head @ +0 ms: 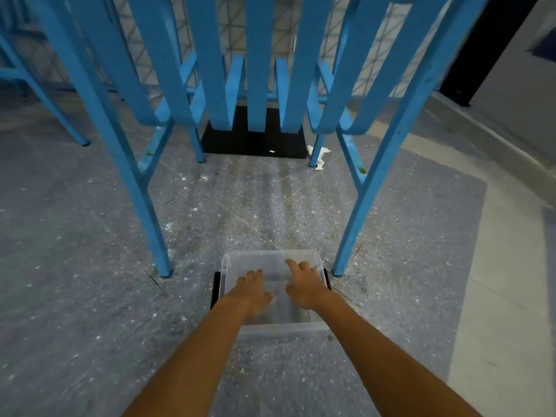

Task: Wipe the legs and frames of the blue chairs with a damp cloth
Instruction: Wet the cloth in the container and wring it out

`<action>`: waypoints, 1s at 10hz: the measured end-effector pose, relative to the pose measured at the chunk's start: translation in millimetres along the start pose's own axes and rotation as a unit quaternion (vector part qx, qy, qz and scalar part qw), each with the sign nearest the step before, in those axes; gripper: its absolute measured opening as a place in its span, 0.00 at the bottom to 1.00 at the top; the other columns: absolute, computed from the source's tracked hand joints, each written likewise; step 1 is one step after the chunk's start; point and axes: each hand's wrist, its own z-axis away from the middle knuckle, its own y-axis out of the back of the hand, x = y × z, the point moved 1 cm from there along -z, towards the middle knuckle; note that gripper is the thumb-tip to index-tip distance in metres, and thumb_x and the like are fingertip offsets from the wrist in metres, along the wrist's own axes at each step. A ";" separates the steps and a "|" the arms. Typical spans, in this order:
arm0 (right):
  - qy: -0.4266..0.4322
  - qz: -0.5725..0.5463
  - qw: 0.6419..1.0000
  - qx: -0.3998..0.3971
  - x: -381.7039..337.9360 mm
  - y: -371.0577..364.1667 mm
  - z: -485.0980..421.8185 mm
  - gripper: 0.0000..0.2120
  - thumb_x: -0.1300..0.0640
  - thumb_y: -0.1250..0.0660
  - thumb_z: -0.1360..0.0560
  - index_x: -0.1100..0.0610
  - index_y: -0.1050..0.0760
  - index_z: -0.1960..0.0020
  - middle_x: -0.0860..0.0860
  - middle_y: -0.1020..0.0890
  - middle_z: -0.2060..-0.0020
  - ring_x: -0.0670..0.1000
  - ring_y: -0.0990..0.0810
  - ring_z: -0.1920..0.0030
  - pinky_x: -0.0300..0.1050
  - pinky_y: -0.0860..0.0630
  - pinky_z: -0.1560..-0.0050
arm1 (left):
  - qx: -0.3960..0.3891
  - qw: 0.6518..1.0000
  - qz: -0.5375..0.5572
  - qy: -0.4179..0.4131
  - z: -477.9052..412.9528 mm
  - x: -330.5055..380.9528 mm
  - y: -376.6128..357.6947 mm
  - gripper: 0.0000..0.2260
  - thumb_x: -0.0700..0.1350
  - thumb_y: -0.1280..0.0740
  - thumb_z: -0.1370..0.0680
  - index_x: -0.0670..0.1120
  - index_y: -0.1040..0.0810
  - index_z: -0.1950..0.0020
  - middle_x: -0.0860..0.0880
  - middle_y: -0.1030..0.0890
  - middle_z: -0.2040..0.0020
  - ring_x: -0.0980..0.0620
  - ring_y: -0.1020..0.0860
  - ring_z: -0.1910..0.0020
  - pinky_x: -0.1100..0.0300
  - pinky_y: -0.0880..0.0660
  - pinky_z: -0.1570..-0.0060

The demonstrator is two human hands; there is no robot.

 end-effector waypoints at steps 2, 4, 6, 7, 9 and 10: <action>-0.055 -0.136 0.989 -0.030 18.7 -29.0 -39.1 0.26 0.59 0.42 0.23 0.56 0.46 0.27 0.60 0.41 0.30 0.62 0.38 0.30 0.53 0.37 0.30 | -0.002 0.998 0.060 0.034 -49.4 -12.4 -28.2 0.28 0.49 0.44 0.19 0.39 0.51 0.24 0.40 0.43 0.25 0.40 0.40 0.27 0.48 0.39 0.29; -0.118 -0.260 0.958 -0.031 33.0 -51.4 -65.0 0.21 0.62 0.40 0.24 0.63 0.37 0.32 0.61 0.31 0.34 0.60 0.32 0.33 0.51 0.34 0.32 | -0.004 0.990 0.128 0.063 -88.7 -29.2 -52.5 0.27 0.49 0.43 0.20 0.38 0.45 0.26 0.38 0.39 0.26 0.41 0.36 0.28 0.50 0.38 0.29; -0.166 -0.342 0.924 -0.031 45.7 -74.3 -82.4 0.21 0.63 0.39 0.25 0.61 0.36 0.32 0.59 0.29 0.35 0.60 0.29 0.35 0.53 0.31 0.34 | -0.006 0.975 0.185 0.124 -103.1 -41.6 -66.8 0.27 0.49 0.43 0.20 0.39 0.48 0.25 0.38 0.37 0.27 0.40 0.34 0.30 0.48 0.36 0.31; -0.193 -0.348 0.917 -0.029 45.2 -86.0 -87.1 0.20 0.59 0.40 0.24 0.58 0.37 0.32 0.59 0.29 0.35 0.60 0.30 0.35 0.52 0.31 0.35 | -0.024 0.968 0.211 0.136 -106.7 -46.5 -70.3 0.27 0.48 0.43 0.20 0.40 0.47 0.25 0.38 0.36 0.28 0.39 0.32 0.31 0.47 0.34 0.32; -0.200 -0.353 0.914 -0.014 47.1 -89.1 -88.3 0.18 0.62 0.39 0.24 0.63 0.32 0.35 0.59 0.25 0.40 0.52 0.29 0.49 0.43 0.28 0.50 | -0.016 0.951 0.264 0.158 -109.8 -49.9 -67.8 0.28 0.48 0.43 0.20 0.41 0.51 0.24 0.36 0.35 0.29 0.38 0.32 0.31 0.45 0.33 0.32; -0.217 -0.364 0.905 -0.022 35.7 -87.4 -81.4 0.19 0.62 0.38 0.25 0.64 0.32 0.35 0.61 0.26 0.37 0.51 0.30 0.51 0.46 0.28 0.45 | -0.005 0.949 0.269 0.165 -110.5 -50.2 -68.5 0.25 0.47 0.44 0.20 0.40 0.45 0.26 0.35 0.33 0.30 0.36 0.32 0.32 0.44 0.35 0.31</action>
